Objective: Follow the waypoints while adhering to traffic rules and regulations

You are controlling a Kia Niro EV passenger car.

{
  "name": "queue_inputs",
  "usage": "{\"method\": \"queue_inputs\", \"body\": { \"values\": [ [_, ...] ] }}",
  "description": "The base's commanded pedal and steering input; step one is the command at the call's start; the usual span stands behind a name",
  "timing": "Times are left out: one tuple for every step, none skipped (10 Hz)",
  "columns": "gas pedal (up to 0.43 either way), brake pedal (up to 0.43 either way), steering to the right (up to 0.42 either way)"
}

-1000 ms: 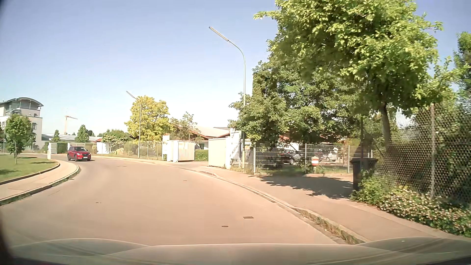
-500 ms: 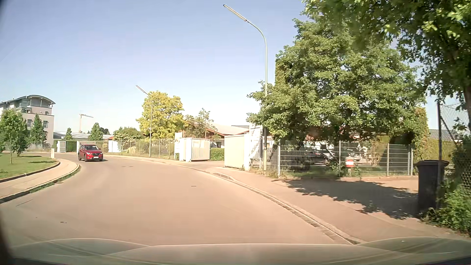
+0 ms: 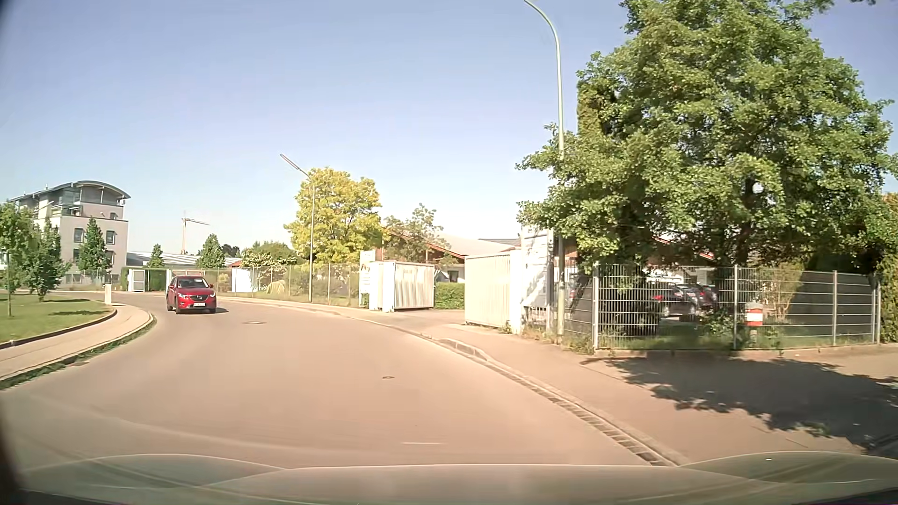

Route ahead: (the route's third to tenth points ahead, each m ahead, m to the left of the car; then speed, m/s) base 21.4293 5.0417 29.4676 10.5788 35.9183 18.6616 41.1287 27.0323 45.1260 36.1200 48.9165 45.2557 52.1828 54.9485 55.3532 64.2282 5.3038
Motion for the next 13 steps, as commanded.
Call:
{"method": "queue_inputs", "body": {
  "values": [
    [0.11,0.0,-0.118],
    [0.118,0.0,-0.118],
    [0.11,0.0,-0.118],
    [0.079,0.0,-0.116],
    [0.028,0.0,-0.115],
    [0.02,0.0,-0.115],
    [0.02,0.0,-0.113],
    [0.02,0.0,-0.111],
    [0.02,0.0,-0.109],
    [0.02,0.0,-0.109],
    [0.047,0.0,-0.108],
    [0.047,0.0,-0.103],
    [0.059,0.0,-0.1]
  ]
}}
